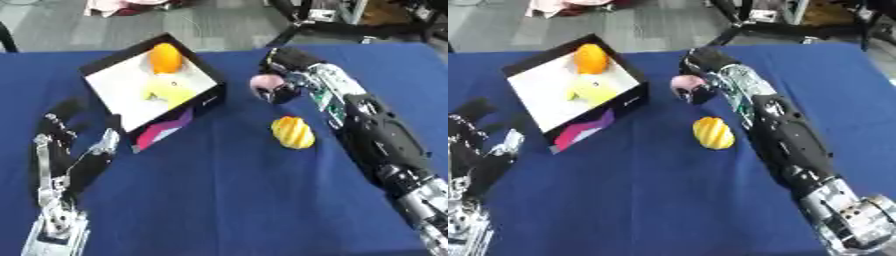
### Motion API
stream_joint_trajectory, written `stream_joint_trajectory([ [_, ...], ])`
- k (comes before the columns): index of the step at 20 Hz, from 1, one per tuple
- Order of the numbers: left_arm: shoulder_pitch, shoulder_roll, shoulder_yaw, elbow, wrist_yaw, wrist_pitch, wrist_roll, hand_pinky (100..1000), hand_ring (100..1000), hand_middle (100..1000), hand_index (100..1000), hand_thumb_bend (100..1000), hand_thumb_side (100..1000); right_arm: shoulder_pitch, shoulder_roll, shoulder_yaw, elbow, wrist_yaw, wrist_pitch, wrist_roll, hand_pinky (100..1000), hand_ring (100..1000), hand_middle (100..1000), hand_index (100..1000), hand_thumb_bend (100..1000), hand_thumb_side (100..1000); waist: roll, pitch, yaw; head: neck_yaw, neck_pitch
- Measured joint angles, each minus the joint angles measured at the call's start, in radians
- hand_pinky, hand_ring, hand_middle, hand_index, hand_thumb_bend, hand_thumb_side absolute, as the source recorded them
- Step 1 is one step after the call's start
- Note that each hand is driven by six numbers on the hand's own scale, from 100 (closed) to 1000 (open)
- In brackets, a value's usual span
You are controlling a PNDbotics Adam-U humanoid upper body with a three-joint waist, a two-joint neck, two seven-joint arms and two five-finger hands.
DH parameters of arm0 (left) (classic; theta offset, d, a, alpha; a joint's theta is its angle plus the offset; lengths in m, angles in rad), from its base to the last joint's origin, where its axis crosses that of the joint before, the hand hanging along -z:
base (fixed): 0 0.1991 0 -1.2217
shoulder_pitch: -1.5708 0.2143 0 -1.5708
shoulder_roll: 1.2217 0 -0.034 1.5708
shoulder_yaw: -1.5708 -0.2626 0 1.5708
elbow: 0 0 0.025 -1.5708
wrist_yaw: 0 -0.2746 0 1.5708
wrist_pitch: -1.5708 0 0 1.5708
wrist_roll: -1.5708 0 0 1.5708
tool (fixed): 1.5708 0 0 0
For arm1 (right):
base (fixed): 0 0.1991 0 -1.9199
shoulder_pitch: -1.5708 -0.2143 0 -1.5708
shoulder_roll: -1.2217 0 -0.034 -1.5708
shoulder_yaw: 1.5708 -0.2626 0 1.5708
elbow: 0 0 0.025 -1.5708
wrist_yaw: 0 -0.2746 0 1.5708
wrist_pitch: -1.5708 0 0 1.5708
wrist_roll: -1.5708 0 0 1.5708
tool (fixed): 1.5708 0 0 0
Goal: Pick up objects on the table and place them in the box.
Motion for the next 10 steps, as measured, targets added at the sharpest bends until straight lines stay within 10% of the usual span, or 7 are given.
stream_joint_trajectory([
  [10, -0.013, -0.016, -0.014, -0.001, 0.001, 0.001, -0.012, 728, 865, 636, 752, 498, 153, -0.139, 0.141, 0.024, 0.118, -0.097, -0.087, -0.135, 875, 695, 497, 532, 100, 136, 0.002, -0.003, 0.065, -0.045, 0.000],
])
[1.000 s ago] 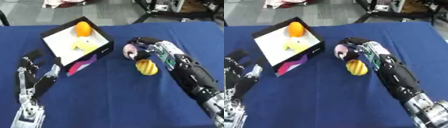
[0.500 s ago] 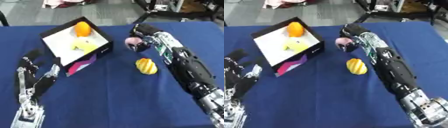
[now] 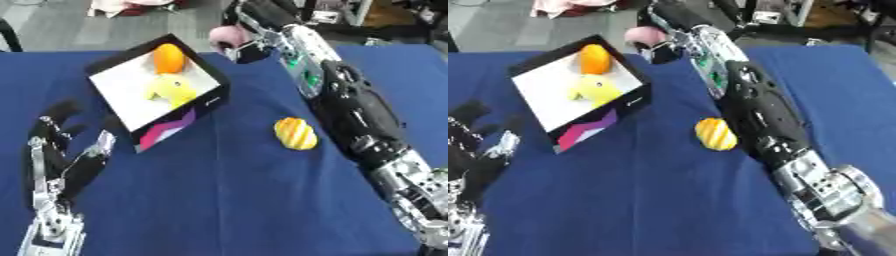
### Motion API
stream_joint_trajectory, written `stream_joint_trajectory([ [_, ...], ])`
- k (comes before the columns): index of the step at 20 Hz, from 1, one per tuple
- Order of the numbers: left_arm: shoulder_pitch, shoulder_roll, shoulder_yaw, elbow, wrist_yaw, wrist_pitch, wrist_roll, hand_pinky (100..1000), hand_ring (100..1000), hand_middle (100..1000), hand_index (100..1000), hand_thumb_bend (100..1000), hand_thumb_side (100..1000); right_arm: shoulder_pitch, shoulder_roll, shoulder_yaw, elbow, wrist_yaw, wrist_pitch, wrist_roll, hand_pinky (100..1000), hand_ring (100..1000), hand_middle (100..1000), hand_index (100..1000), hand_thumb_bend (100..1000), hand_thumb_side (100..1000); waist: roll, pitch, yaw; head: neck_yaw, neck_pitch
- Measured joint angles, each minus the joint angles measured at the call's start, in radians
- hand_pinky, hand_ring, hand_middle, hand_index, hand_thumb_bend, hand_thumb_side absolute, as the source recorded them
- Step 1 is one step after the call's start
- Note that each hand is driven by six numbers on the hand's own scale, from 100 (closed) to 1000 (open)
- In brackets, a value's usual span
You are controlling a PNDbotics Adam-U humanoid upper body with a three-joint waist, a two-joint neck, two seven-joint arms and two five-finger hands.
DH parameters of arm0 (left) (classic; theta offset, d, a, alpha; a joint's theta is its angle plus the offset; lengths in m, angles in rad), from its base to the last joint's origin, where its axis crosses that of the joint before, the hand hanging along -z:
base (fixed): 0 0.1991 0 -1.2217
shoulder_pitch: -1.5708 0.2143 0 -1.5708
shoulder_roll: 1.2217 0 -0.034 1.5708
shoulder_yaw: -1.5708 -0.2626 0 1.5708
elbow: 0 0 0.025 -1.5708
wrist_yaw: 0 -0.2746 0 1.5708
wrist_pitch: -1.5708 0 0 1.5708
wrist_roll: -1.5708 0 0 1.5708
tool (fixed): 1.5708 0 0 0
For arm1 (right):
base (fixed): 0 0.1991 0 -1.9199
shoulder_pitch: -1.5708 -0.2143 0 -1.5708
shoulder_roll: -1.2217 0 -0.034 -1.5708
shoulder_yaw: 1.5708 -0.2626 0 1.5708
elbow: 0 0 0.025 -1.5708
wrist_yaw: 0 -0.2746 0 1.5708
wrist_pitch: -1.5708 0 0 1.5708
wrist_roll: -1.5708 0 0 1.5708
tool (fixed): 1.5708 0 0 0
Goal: Pick up objects on the table and place them in the box.
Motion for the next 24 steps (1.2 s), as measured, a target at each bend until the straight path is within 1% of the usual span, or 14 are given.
stream_joint_trajectory([
  [2, -0.007, -0.004, -0.005, -0.001, 0.001, -0.001, -0.004, 728, 865, 636, 752, 499, 154, -0.006, 0.042, 0.003, 0.041, 0.016, -0.027, -0.015, 886, 734, 611, 777, 100, 141, 0.004, 0.000, 0.013, -0.012, 0.000],
  [3, -0.010, -0.008, -0.005, -0.001, 0.001, -0.001, -0.006, 728, 865, 636, 752, 499, 154, -0.008, 0.060, 0.004, 0.057, 0.030, -0.035, -0.022, 886, 734, 611, 777, 100, 141, 0.005, 0.000, 0.018, -0.016, 0.000],
  [4, -0.013, -0.011, -0.005, -0.003, 0.001, 0.000, -0.008, 728, 865, 636, 752, 501, 153, -0.009, 0.074, 0.005, 0.070, 0.045, -0.040, -0.028, 915, 810, 798, 951, 100, 593, 0.005, 0.001, 0.020, -0.020, 0.000],
  [5, -0.015, -0.012, -0.007, -0.003, 0.001, 0.000, -0.009, 728, 865, 636, 752, 501, 153, -0.009, 0.085, 0.005, 0.083, 0.061, -0.039, -0.031, 915, 810, 798, 951, 100, 593, 0.005, 0.001, 0.022, -0.023, 0.000],
  [6, -0.015, -0.012, -0.008, -0.003, 0.002, 0.001, -0.010, 728, 866, 635, 752, 501, 153, -0.009, 0.092, 0.005, 0.092, 0.077, -0.034, -0.032, 918, 828, 841, 970, 100, 699, 0.005, 0.001, 0.024, -0.025, 0.000],
  [7, -0.015, -0.012, -0.010, -0.004, 0.002, 0.001, -0.010, 728, 866, 635, 752, 502, 153, -0.009, 0.098, 0.005, 0.097, 0.094, -0.026, -0.036, 915, 831, 864, 977, 100, 747, 0.005, 0.001, 0.024, -0.027, 0.000],
  [13, -0.015, -0.012, -0.010, -0.005, 0.002, 0.001, -0.009, 727, 866, 635, 752, 504, 153, -0.008, 0.095, -0.011, 0.081, 0.142, 0.042, -0.105, 903, 815, 864, 981, 100, 687, 0.005, 0.001, 0.009, -0.022, 0.000],
  [15, -0.014, -0.011, -0.009, -0.005, 0.002, 0.002, -0.008, 727, 866, 634, 752, 504, 153, -0.006, 0.080, -0.013, 0.060, 0.132, 0.055, -0.128, 900, 808, 856, 974, 100, 580, 0.005, 0.001, -0.002, -0.017, 0.000],
  [16, -0.014, -0.011, -0.008, -0.005, 0.002, 0.002, -0.007, 727, 865, 634, 752, 505, 153, 0.001, 0.068, -0.013, 0.045, 0.122, 0.056, -0.135, 897, 804, 844, 964, 100, 495, 0.005, 0.001, -0.009, -0.013, 0.000],
  [17, -0.012, -0.011, -0.006, -0.005, 0.001, 0.002, -0.006, 727, 866, 634, 752, 506, 153, 0.010, 0.053, -0.012, 0.026, 0.109, 0.054, -0.138, 896, 803, 842, 962, 100, 457, 0.005, 0.001, -0.018, -0.008, 0.000],
  [18, -0.011, -0.010, -0.003, -0.005, 0.001, 0.001, -0.003, 727, 866, 634, 752, 507, 152, 0.020, 0.035, -0.010, 0.005, 0.095, 0.051, -0.138, 894, 797, 832, 957, 100, 362, 0.005, 0.001, -0.027, -0.002, 0.000],
  [19, -0.007, -0.009, 0.000, -0.005, 0.000, 0.001, 0.001, 726, 866, 634, 751, 507, 151, 0.033, 0.014, -0.007, -0.019, 0.081, 0.045, -0.135, 891, 791, 825, 956, 100, 336, 0.005, 0.000, -0.038, 0.006, 0.000],
  [23, 0.010, 0.007, 0.017, -0.005, -0.003, 0.001, 0.017, 726, 867, 633, 751, 509, 150, 0.120, -0.085, 0.009, -0.123, 0.017, 0.000, -0.110, 887, 785, 814, 959, 100, 383, 0.005, 0.000, -0.082, 0.039, 0.000],
  [24, 0.013, 0.010, 0.021, -0.005, -0.004, 0.000, 0.021, 726, 867, 633, 751, 510, 150, 0.145, -0.110, 0.013, -0.148, 0.001, -0.012, -0.101, 883, 781, 809, 957, 100, 419, 0.003, 0.000, -0.090, 0.046, 0.000],
])
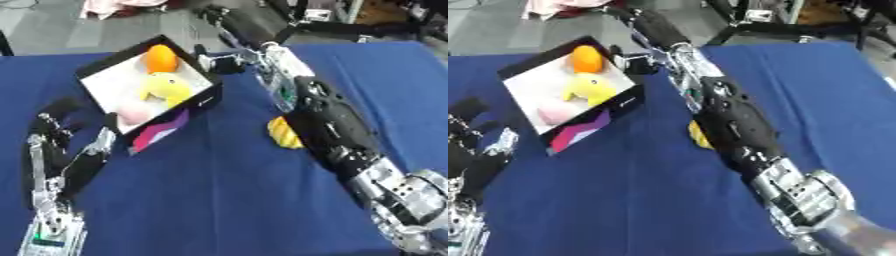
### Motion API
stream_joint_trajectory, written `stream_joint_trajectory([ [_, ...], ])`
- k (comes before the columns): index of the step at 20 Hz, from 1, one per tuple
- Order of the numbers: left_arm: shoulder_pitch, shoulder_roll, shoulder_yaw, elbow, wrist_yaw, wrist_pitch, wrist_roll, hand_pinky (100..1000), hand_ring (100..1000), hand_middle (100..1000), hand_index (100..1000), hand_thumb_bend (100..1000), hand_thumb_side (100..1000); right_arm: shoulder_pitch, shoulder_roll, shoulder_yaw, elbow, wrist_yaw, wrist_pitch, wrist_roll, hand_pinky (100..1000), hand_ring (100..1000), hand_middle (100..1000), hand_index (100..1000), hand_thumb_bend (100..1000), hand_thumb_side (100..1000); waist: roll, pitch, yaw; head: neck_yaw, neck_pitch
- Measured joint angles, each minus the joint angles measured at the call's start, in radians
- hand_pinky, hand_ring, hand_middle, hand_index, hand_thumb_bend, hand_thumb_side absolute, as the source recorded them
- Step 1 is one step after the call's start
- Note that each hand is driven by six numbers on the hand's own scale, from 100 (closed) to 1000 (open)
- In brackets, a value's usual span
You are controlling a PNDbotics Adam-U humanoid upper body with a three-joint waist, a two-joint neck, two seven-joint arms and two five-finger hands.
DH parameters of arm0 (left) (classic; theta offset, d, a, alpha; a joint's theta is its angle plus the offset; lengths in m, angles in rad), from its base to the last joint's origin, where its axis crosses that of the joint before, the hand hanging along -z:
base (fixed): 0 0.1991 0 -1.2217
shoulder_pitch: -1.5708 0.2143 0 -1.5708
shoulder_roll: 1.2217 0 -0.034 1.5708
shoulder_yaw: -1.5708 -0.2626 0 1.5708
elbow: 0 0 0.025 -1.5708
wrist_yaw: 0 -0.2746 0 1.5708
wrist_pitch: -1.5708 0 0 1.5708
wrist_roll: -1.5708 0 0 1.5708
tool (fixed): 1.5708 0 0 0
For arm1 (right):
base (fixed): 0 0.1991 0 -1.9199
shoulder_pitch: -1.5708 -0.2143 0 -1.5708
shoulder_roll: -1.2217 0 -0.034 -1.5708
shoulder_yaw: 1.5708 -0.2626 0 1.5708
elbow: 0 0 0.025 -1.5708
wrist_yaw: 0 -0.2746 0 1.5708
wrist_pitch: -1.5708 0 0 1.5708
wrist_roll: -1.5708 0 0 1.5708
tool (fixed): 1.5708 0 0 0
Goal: Pick up objects on the table and place them in the box.
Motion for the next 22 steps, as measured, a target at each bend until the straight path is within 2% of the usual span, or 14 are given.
stream_joint_trajectory([
  [3, 0.006, 0.011, 0.011, 0.000, -0.004, -0.001, 0.012, 725, 868, 633, 751, 512, 150, 0.077, -0.070, 0.008, -0.078, -0.048, -0.017, 0.037, 881, 785, 816, 960, 100, 521, -0.007, 0.000, -0.023, 0.019, 0.000],
  [4, 0.009, 0.015, 0.014, 0.000, -0.005, 0.000, 0.016, 725, 868, 633, 751, 512, 149, 0.104, -0.088, 0.010, -0.106, -0.065, -0.013, 0.053, 882, 791, 824, 964, 100, 583, -0.007, 0.000, -0.031, 0.025, 0.000],
  [7, 0.009, 0.020, 0.021, 0.000, -0.006, 0.001, 0.025, 725, 868, 633, 751, 513, 149, 0.184, -0.128, 0.012, -0.150, -0.114, 0.018, 0.100, 891, 809, 843, 973, 100, 661, -0.008, 0.001, -0.047, 0.035, 0.000],
  [12, 0.015, 0.024, 0.024, 0.000, -0.006, 0.003, 0.030, 725, 867, 633, 751, 516, 150, 0.318, -0.164, 0.022, -0.190, -0.194, 0.068, 0.183, 903, 838, 869, 980, 100, 781, -0.008, 0.000, -0.050, 0.038, 0.000],
  [15, 0.017, 0.024, 0.024, 0.001, -0.006, 0.003, 0.030, 725, 868, 633, 751, 515, 150, 0.397, -0.172, 0.023, -0.232, -0.209, 0.076, 0.232, 917, 858, 883, 984, 100, 815, -0.008, 0.000, -0.047, 0.033, 0.000],
  [19, 0.022, 0.024, 0.023, 0.004, -0.006, 0.005, 0.027, 725, 868, 633, 751, 516, 150, 0.492, -0.173, 0.023, -0.308, -0.176, 0.061, 0.297, 931, 876, 893, 984, 100, 865, -0.008, -0.005, -0.040, 0.025, 0.000],
  [20, 0.024, 0.024, 0.023, 0.005, -0.006, 0.005, 0.026, 725, 868, 633, 751, 516, 150, 0.504, -0.173, 0.023, -0.324, -0.163, 0.054, 0.314, 932, 877, 894, 984, 100, 864, -0.008, -0.006, -0.039, 0.023, 0.000],
  [22, 0.025, 0.024, 0.022, 0.006, -0.006, 0.005, 0.026, 725, 867, 633, 751, 517, 151, 0.510, -0.174, 0.027, -0.347, -0.136, 0.044, 0.347, 939, 883, 892, 972, 100, 803, -0.008, -0.006, -0.037, 0.021, 0.000],
])
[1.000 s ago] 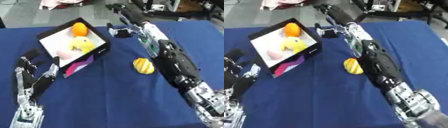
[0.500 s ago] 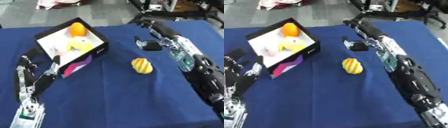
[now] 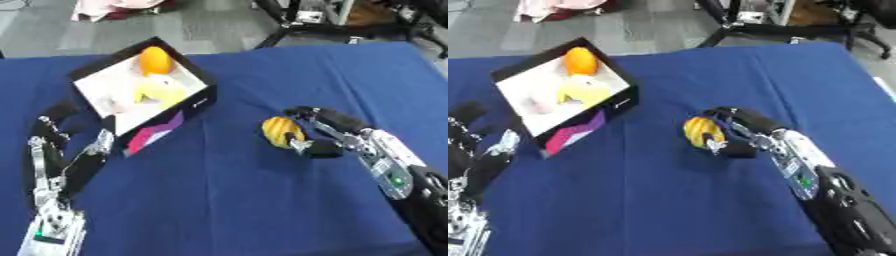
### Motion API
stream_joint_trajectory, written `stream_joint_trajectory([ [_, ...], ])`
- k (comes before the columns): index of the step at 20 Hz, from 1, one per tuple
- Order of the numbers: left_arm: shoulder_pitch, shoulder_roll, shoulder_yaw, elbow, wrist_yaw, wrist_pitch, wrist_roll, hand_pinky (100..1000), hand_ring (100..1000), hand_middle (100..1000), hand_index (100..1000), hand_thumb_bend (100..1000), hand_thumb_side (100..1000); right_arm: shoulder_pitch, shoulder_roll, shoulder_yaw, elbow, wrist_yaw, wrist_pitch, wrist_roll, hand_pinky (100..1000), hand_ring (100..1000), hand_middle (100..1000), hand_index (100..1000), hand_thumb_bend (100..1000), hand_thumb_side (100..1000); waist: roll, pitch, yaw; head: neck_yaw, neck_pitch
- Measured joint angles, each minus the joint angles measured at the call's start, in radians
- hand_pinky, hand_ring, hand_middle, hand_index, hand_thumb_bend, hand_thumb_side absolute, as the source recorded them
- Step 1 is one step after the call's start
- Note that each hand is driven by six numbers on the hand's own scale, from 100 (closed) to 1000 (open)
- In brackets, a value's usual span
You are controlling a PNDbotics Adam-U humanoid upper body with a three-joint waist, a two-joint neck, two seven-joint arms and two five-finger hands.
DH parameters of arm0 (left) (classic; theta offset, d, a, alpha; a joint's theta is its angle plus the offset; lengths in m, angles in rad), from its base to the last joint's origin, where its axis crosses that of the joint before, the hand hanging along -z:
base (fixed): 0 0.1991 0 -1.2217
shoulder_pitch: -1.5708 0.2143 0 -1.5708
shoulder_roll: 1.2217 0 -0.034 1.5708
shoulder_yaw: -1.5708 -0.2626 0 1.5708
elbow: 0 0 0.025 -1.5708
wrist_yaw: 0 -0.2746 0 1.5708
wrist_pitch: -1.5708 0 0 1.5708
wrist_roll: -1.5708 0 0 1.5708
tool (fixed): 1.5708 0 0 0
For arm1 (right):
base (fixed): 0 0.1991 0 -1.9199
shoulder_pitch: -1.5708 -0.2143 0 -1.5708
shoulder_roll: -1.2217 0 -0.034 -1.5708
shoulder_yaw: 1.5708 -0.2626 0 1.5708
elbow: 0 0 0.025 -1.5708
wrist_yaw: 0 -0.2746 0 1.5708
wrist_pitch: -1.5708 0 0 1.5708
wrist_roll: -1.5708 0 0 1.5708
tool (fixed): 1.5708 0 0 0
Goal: Pick up objects on the table and place them in the box.
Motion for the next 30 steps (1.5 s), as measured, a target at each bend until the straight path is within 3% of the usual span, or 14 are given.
stream_joint_trajectory([
  [2, 0.000, 0.000, -0.002, 0.000, 0.000, 0.000, -0.001, 725, 867, 633, 751, 518, 151, -0.004, 0.000, 0.001, -0.016, 0.027, -0.008, 0.032, 941, 881, 885, 961, 100, 718, 0.000, 0.000, 0.001, -0.002, 0.000],
  [4, 0.000, 0.000, -0.004, 0.000, 0.000, 0.000, -0.002, 725, 868, 633, 751, 518, 151, -0.011, 0.000, 0.001, -0.030, 0.054, -0.012, 0.058, 939, 866, 851, 922, 100, 508, 0.000, 0.000, 0.001, -0.004, 0.000],
  [5, 0.000, 0.000, -0.004, 0.000, 0.000, 0.000, -0.002, 725, 868, 633, 751, 518, 151, -0.016, 0.000, 0.001, -0.034, 0.066, -0.011, 0.063, 931, 834, 772, 855, 100, 270, 0.000, 0.000, 0.002, -0.006, 0.000],
  [6, 0.000, 0.000, -0.004, 0.000, 0.000, 0.000, -0.002, 725, 868, 633, 751, 518, 151, -0.023, 0.000, 0.001, -0.036, 0.078, -0.010, 0.064, 931, 834, 772, 855, 100, 270, 0.000, 0.000, 0.003, -0.006, 0.000],
  [7, 0.000, 0.000, -0.004, 0.000, 0.000, 0.000, -0.002, 724, 868, 633, 751, 519, 151, -0.027, 0.000, 0.002, -0.036, 0.090, -0.008, 0.062, 921, 799, 665, 779, 100, 256, 0.000, 0.000, 0.003, -0.007, 0.000],
  [12, 0.001, 0.000, -0.004, 0.000, 0.000, -0.001, -0.003, 724, 868, 633, 751, 519, 151, -0.055, 0.003, 0.018, -0.026, 0.144, 0.003, 0.008, 901, 721, 475, 593, 100, 275, 0.000, -0.001, 0.007, -0.008, 0.000],
  [14, 0.001, 0.000, -0.005, 0.000, 0.000, -0.002, -0.004, 724, 868, 633, 751, 519, 150, -0.068, 0.003, 0.027, -0.015, 0.162, 0.001, -0.018, 877, 642, 355, 425, 100, 268, 0.000, -0.001, 0.008, -0.010, 0.000],
  [15, 0.001, 0.000, -0.005, 0.000, 0.000, -0.002, -0.004, 724, 868, 633, 751, 519, 150, -0.076, 0.003, 0.030, -0.009, 0.170, 0.000, -0.032, 873, 632, 342, 403, 100, 265, 0.000, -0.001, 0.008, -0.011, 0.000],
  [23, 0.002, 0.000, -0.005, 0.000, 0.000, -0.002, -0.005, 724, 868, 633, 751, 520, 149, -0.197, 0.004, 0.024, -0.007, 0.175, 0.010, -0.140, 859, 598, 304, 357, 100, 195, 0.000, -0.003, 0.011, -0.013, 0.000],
  [27, 0.002, -0.001, -0.008, 0.000, 0.000, -0.002, -0.006, 724, 868, 633, 751, 520, 150, -0.312, 0.022, 0.006, 0.012, 0.159, 0.032, -0.162, 839, 578, 292, 346, 100, 154, 0.000, -0.003, 0.026, -0.017, 0.000],
  [30, -0.001, -0.003, -0.012, 0.000, 0.001, -0.002, -0.011, 724, 868, 633, 751, 521, 150, -0.432, 0.073, -0.001, 0.110, 0.153, 0.050, -0.171, 835, 574, 288, 342, 100, 149, 0.000, -0.003, 0.043, -0.025, 0.000],
])
